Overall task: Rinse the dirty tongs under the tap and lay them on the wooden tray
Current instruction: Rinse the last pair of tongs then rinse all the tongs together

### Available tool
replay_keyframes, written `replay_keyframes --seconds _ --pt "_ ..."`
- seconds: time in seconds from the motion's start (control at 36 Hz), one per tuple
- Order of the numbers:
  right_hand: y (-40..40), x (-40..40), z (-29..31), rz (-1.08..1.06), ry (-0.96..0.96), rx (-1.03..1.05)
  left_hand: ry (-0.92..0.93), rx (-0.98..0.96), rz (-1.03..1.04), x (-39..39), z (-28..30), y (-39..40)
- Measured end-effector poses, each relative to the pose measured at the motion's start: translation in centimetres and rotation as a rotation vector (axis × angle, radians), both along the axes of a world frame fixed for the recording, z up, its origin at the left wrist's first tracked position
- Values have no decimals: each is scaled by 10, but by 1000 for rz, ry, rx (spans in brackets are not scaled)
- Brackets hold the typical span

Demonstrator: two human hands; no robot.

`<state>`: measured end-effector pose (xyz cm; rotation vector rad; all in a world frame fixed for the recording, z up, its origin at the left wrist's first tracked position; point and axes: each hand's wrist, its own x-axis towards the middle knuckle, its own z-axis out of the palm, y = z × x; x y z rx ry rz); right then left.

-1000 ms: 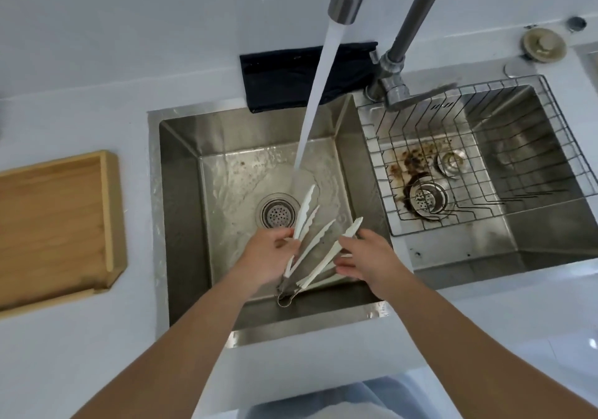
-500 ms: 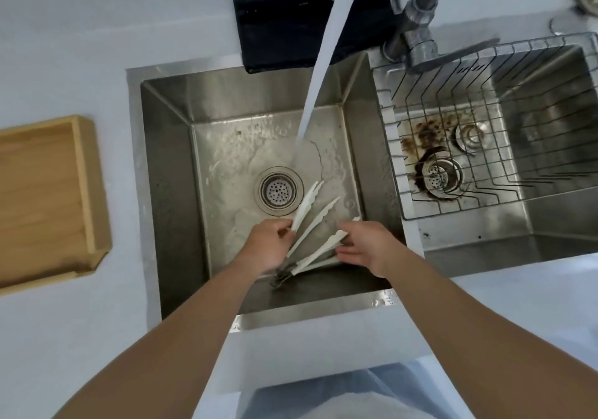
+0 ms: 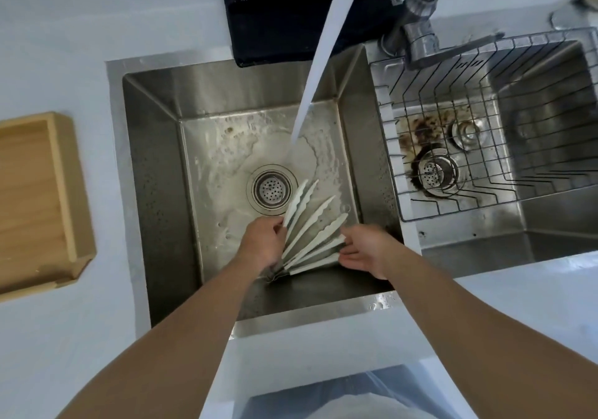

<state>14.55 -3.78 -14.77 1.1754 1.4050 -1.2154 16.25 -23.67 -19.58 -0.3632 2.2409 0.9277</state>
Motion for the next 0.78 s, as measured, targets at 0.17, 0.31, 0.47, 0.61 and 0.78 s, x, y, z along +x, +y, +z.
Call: replay_keyframes --seconds 0.17,0.31,0.47,0.61,0.78 --pt "-7 1 1 -19 -36 57 -34 7 29 -1 -2 3" --pt "-13 2 -4 -126 -55 65 -41 45 17 0 -1 6" --pt "-15 8 -16 -222 -8 75 -66 74 43 1 -2 7" --pt "-12 8 -30 -185 111 156 -102 67 81 1 -5 9" --pt "-10 12 -35 -225 56 105 -104 72 169 1 -5 12"
